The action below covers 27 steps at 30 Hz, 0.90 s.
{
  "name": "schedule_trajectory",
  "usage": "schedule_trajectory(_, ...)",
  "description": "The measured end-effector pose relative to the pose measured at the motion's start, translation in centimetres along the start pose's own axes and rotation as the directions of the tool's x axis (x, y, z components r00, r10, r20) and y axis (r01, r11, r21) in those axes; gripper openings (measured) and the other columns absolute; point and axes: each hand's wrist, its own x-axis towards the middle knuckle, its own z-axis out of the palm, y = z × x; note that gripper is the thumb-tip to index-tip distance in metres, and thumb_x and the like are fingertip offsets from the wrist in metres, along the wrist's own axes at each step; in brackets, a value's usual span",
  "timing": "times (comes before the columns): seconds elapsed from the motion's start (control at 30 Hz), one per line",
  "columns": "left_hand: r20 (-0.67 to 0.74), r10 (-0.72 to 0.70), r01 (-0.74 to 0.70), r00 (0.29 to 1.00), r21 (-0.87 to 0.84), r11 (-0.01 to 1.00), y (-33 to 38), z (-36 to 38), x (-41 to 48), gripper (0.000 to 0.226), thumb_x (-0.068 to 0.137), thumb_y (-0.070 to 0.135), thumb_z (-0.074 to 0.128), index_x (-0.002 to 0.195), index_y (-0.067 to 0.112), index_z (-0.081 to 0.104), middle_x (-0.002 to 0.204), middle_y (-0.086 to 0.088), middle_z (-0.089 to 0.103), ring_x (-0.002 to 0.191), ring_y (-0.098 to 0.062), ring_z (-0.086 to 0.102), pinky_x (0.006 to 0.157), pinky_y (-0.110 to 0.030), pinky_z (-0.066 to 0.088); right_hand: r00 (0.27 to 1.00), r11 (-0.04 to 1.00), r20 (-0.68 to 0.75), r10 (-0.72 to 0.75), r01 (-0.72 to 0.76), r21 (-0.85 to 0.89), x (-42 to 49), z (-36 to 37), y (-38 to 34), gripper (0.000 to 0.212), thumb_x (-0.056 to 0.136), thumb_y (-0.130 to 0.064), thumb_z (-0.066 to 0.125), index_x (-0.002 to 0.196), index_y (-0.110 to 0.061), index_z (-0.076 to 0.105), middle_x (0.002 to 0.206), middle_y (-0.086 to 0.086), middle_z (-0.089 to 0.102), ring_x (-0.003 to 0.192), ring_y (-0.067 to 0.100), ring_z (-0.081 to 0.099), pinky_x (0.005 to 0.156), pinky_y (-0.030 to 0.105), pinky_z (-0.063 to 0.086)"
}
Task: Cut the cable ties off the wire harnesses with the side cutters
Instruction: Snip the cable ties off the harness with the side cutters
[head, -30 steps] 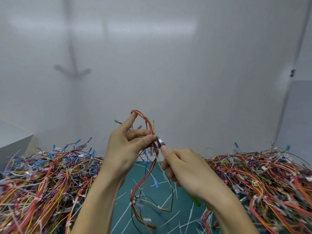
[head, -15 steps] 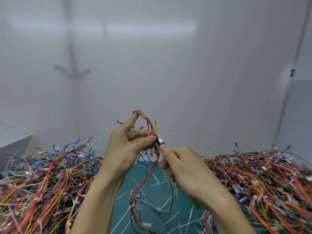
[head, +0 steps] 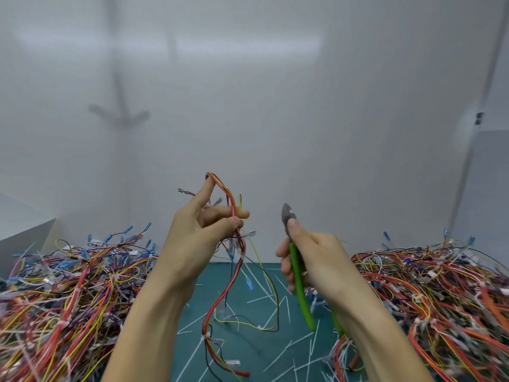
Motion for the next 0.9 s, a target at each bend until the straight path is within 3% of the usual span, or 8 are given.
schedule_trajectory(0.13, 0.015, 0.010, -0.010, 1.000, -0.034, 0.999, 0.4, -0.3, -0.2, 0.074, 0.092, -0.010, 0.052, 0.152, 0.027, 0.031, 0.085, 0.001, 0.076, 0.093, -0.016, 0.070, 0.093, -0.032, 0.052, 0.994, 0.940, -0.104, 0.025, -0.058, -0.336, 0.3, -0.3, 1.7, 0.035, 0.082, -0.047, 0.070, 0.077, -0.013, 0.064, 0.062, -0.003, 0.065, 0.060, 0.015, 0.057, 0.065, 0.037, 0.053)
schedule_trajectory(0.23, 0.030, 0.024, -0.022, 0.999, -0.075, 0.997, 0.7, -0.1, -0.3, 0.072, 0.092, -0.011, 0.048, 0.151, 0.029, 0.035, 0.080, 0.001, 0.071, 0.083, -0.011, 0.068, 0.090, -0.031, 0.051, 0.997, 0.852, -0.027, 0.067, -0.071, -0.519, 0.2, 0.2, 2.6, 0.026, 0.073, -0.033, 0.079, 0.074, -0.018, 0.058, 0.069, -0.004, 0.061, 0.064, 0.013, 0.053, 0.057, 0.026, 0.042)
schedule_trajectory(0.33, 0.045, 0.035, -0.027, 0.998, -0.182, 0.983, 1.0, -0.1, -0.3, 0.070, 0.093, -0.012, 0.046, 0.149, 0.028, 0.038, 0.079, -0.002, 0.067, 0.078, -0.012, 0.067, 0.088, -0.031, 0.056, 0.989, 0.810, 0.033, 0.141, -0.096, -0.579, 0.2, 0.9, 3.3, 0.028, 0.071, -0.031, 0.083, 0.080, -0.019, 0.059, 0.078, -0.002, 0.063, 0.069, 0.013, 0.054, 0.056, 0.023, 0.040)
schedule_trajectory(0.43, 0.035, 0.045, -0.035, 0.998, -0.256, 0.966, 0.9, -0.4, -0.2, 0.069, 0.093, -0.012, 0.048, 0.149, 0.028, 0.039, 0.078, 0.000, 0.066, 0.081, -0.014, 0.066, 0.080, -0.029, 0.059, 0.979, 0.884, 0.109, 0.175, -0.107, -0.455, 0.2, 1.4, 3.4, 0.018, 0.076, -0.026, 0.077, 0.079, -0.018, 0.062, 0.072, -0.004, 0.069, 0.065, 0.013, 0.054, 0.062, 0.029, 0.049)
schedule_trajectory(0.53, 0.013, 0.051, -0.045, 0.999, -0.279, 0.959, 0.8, -0.5, 0.0, 0.071, 0.094, -0.011, 0.048, 0.151, 0.029, 0.034, 0.076, 0.001, 0.066, 0.080, -0.014, 0.066, 0.078, -0.028, 0.058, 0.962, 0.957, 0.192, 0.194, -0.143, -0.251, -0.1, 1.7, 2.7, 0.015, 0.089, -0.027, 0.064, 0.092, -0.012, 0.063, 0.078, -0.001, 0.077, 0.064, 0.010, 0.056, 0.064, 0.028, 0.053)
schedule_trajectory(0.67, -0.018, 0.052, -0.055, 0.998, -0.277, 0.959, 0.7, -0.4, 0.1, 0.073, 0.094, -0.009, 0.049, 0.154, 0.028, 0.028, 0.076, 0.003, 0.068, 0.080, -0.015, 0.068, 0.087, -0.035, 0.059, 0.999, 0.975, -0.025, 0.023, -0.028, -0.220, -0.1, 2.0, 1.8, 0.014, 0.090, -0.027, 0.065, 0.081, -0.016, 0.066, 0.082, 0.004, 0.076, 0.066, 0.014, 0.059, 0.074, 0.042, 0.056)
schedule_trajectory(0.8, -0.033, 0.040, -0.048, 0.999, -0.285, 0.957, 0.7, -0.3, 0.0, 0.077, 0.093, -0.009, 0.052, 0.156, 0.024, 0.021, 0.080, 0.001, 0.072, 0.083, -0.016, 0.071, 0.079, -0.030, 0.060, 0.991, 0.983, -0.003, -0.130, 0.129, 0.128, -0.9, 1.4, -0.6, 0.028, 0.089, -0.041, 0.066, 0.095, -0.013, 0.067, 0.088, -0.003, 0.078, 0.062, 0.008, 0.060, 0.064, 0.025, 0.056)
schedule_trajectory(0.9, 0.000, 0.034, -0.033, 0.999, -0.259, 0.965, 0.8, 0.0, -0.2, 0.089, 0.083, -0.003, 0.064, 0.156, 0.020, 0.018, 0.090, -0.003, 0.076, 0.088, -0.018, 0.074, 0.071, -0.027, 0.060, 0.969, 0.964, 0.000, -0.247, 0.246, 0.101, -1.7, 1.0, -1.7, 0.035, 0.076, -0.051, 0.073, 0.093, -0.021, 0.072, 0.087, -0.008, 0.076, 0.064, 0.002, 0.064, 0.063, 0.020, 0.055)
